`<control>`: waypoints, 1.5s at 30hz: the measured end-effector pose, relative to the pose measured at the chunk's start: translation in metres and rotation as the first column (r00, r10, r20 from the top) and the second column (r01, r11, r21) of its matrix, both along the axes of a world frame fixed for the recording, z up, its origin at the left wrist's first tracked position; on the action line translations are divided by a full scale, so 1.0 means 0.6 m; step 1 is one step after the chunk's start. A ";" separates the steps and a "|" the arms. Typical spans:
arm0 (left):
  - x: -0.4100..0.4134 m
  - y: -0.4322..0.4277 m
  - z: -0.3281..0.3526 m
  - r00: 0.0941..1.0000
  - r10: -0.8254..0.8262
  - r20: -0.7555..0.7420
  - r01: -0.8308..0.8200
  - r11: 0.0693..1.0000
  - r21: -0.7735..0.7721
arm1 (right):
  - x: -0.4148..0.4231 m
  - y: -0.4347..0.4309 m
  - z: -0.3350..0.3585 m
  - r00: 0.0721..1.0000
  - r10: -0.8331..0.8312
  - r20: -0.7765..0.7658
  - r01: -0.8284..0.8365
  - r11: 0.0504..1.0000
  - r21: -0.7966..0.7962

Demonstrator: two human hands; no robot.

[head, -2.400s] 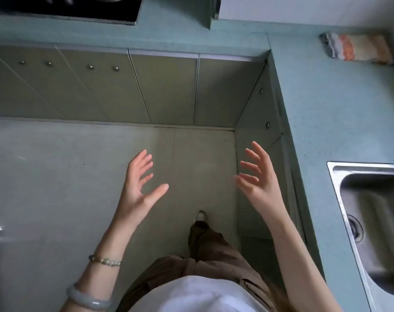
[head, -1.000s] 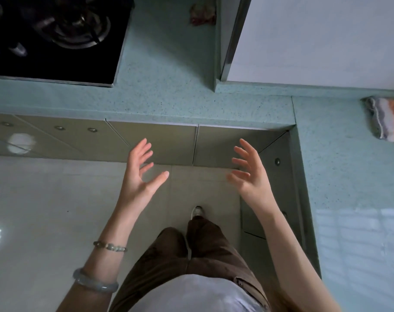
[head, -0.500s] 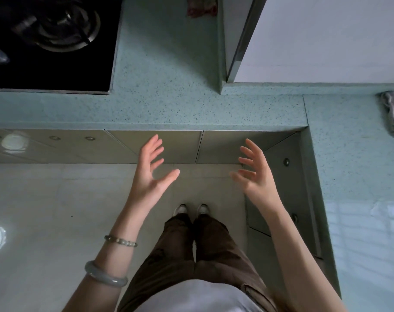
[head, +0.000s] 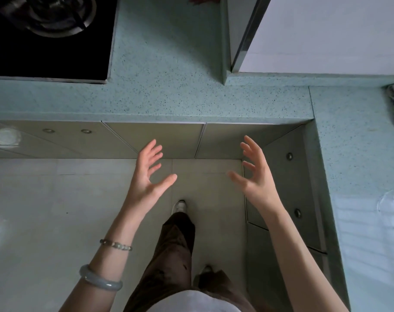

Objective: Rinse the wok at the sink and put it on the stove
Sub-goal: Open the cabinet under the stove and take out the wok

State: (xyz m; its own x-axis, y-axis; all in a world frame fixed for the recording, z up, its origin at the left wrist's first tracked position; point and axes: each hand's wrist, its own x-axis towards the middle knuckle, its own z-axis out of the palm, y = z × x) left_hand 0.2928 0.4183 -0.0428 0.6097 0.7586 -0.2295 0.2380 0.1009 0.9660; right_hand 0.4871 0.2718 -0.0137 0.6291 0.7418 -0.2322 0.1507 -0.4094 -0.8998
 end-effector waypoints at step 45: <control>0.072 -0.036 -0.539 0.801 0.066 0.595 -0.024 0.997 -0.079 | 0.031 -0.030 -0.586 0.964 -0.017 0.264 -0.132 0.834 0.536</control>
